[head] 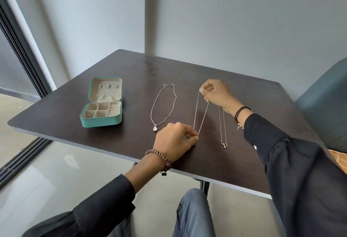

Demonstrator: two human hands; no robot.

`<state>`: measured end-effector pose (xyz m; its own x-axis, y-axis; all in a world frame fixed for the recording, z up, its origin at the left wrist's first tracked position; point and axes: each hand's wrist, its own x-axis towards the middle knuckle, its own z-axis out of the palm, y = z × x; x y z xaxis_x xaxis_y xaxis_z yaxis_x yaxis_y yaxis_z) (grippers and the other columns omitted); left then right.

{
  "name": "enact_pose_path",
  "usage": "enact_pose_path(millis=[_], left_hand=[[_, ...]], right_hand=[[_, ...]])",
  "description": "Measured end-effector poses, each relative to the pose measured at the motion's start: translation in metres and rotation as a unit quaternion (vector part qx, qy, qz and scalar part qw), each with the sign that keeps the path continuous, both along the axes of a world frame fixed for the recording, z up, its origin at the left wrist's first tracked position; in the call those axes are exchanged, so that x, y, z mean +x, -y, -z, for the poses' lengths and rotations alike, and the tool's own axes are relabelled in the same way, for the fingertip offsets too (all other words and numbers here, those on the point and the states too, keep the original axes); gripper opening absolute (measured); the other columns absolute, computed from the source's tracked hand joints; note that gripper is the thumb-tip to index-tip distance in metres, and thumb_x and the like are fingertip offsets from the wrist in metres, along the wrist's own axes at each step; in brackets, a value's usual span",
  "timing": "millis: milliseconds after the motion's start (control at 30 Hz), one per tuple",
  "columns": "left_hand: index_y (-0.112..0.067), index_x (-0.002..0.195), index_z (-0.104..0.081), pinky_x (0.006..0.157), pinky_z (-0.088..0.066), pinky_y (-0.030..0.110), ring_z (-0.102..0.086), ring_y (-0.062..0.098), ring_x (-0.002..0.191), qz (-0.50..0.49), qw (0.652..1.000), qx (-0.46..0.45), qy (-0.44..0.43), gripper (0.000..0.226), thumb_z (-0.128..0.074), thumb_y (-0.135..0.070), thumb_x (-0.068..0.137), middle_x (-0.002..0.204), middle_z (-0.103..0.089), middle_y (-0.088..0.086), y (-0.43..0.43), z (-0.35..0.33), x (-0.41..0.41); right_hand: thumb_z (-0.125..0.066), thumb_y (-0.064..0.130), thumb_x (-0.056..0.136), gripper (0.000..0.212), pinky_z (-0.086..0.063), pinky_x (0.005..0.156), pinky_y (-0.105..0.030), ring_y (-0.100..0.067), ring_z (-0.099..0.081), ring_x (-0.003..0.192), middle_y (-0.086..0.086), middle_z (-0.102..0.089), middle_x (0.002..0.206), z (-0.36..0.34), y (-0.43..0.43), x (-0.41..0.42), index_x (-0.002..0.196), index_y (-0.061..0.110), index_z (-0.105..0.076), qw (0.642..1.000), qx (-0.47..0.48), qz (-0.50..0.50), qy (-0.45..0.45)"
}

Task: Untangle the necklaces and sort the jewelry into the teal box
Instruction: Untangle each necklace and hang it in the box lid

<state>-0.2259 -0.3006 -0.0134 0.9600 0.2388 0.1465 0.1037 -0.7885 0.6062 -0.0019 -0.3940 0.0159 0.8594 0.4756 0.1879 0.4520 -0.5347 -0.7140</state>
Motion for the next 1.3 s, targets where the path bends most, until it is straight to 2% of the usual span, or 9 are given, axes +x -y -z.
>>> enact_pose_path(millis=[200,400,500,667,833,933,1033,1167,1300], left_hand=[[-0.035,0.105,-0.073,0.074,-0.047,0.029,-0.059,0.013,0.103,0.017,0.994,0.094,0.045,0.023,-0.053,-0.039,0.094,0.100,-0.066,-0.009,0.008,0.007,0.013],[-0.030,0.101,-0.074,0.057,-0.040,0.030,-0.060,0.014,0.089,0.019,0.983,0.151,0.102,0.028,-0.048,-0.040,0.098,0.096,-0.056,-0.005,0.014,0.018,0.016],[-0.031,0.091,-0.075,0.046,-0.026,0.024,-0.062,0.014,0.072,0.027,0.971,0.194,0.139,0.027,-0.050,-0.041,0.093,0.086,-0.056,-0.007,0.014,0.023,0.011],[-0.032,0.091,-0.073,0.042,-0.023,0.021,-0.061,0.012,0.063,0.038,0.968,0.208,0.133,0.026,-0.049,-0.043,0.089,0.079,-0.053,-0.008,0.013,0.023,0.006],[-0.032,0.095,-0.074,0.043,-0.025,0.021,-0.061,0.014,0.063,0.040,0.971,0.193,0.134,0.024,-0.053,-0.042,0.089,0.079,-0.055,-0.007,0.016,0.021,0.005],[-0.034,0.107,-0.070,0.045,-0.029,0.023,-0.061,0.017,0.065,0.033,0.975,0.172,0.139,0.025,-0.053,-0.041,0.092,0.085,-0.055,-0.006,0.013,0.020,0.005],[-0.035,0.106,-0.073,0.046,-0.028,0.021,-0.061,0.014,0.064,0.013,0.973,0.164,0.164,0.024,-0.059,-0.039,0.088,0.081,-0.057,-0.008,0.004,0.014,0.004],[-0.031,0.100,-0.074,0.063,-0.043,0.027,-0.062,0.015,0.085,-0.010,0.966,0.191,0.175,0.024,-0.054,-0.038,0.089,0.088,-0.061,-0.009,-0.025,0.013,0.009],[-0.030,0.098,-0.074,0.072,-0.043,0.031,-0.061,0.017,0.093,-0.050,0.967,0.202,0.146,0.033,-0.044,-0.041,0.089,0.095,-0.064,-0.010,-0.058,0.016,0.015]], right_hand=[[-0.067,0.014,0.091,0.009,-0.045,0.062,-0.016,-0.010,-0.065,0.065,-0.002,-0.073,0.082,0.015,0.000,0.016,0.086,0.019,-0.072,0.994,-0.092,0.009,0.056],[-0.066,0.014,0.093,0.009,-0.043,0.072,-0.023,-0.017,-0.063,0.080,-0.004,-0.072,0.088,0.025,0.001,0.022,0.091,0.014,-0.075,0.985,-0.137,-0.011,0.104],[-0.066,0.017,0.092,0.009,-0.051,0.075,-0.031,-0.020,-0.064,0.084,0.000,-0.069,0.086,0.026,0.002,0.026,0.087,0.018,-0.074,0.979,-0.154,-0.027,0.128],[-0.071,0.025,0.088,0.008,-0.058,0.084,-0.041,-0.017,-0.067,0.087,0.003,-0.074,0.086,0.025,0.002,0.030,0.085,0.024,-0.079,0.981,-0.155,-0.010,0.119],[-0.074,0.026,0.087,0.007,-0.057,0.087,-0.039,-0.018,-0.067,0.087,0.001,-0.076,0.085,0.023,0.002,0.030,0.087,0.024,-0.080,0.983,-0.153,-0.002,0.102],[-0.072,0.025,0.088,0.014,-0.055,0.089,-0.037,-0.020,-0.067,0.094,0.001,-0.071,0.089,0.019,-0.001,0.029,0.099,0.019,-0.078,0.979,-0.174,-0.001,0.103],[-0.070,0.022,0.091,0.016,-0.048,0.083,-0.029,-0.019,-0.062,0.094,0.003,-0.066,0.091,0.015,-0.009,0.027,0.104,0.016,-0.075,0.979,-0.169,0.000,0.114],[-0.067,0.024,0.091,0.009,-0.044,0.079,-0.026,-0.017,-0.062,0.091,0.004,-0.068,0.090,0.008,-0.029,0.021,0.097,0.020,-0.073,0.980,-0.157,-0.031,0.120],[-0.068,0.025,0.090,0.010,-0.048,0.082,-0.027,-0.020,-0.066,0.094,-0.001,-0.073,0.096,0.004,-0.059,0.018,0.094,0.017,-0.074,0.979,-0.162,-0.064,0.104]])
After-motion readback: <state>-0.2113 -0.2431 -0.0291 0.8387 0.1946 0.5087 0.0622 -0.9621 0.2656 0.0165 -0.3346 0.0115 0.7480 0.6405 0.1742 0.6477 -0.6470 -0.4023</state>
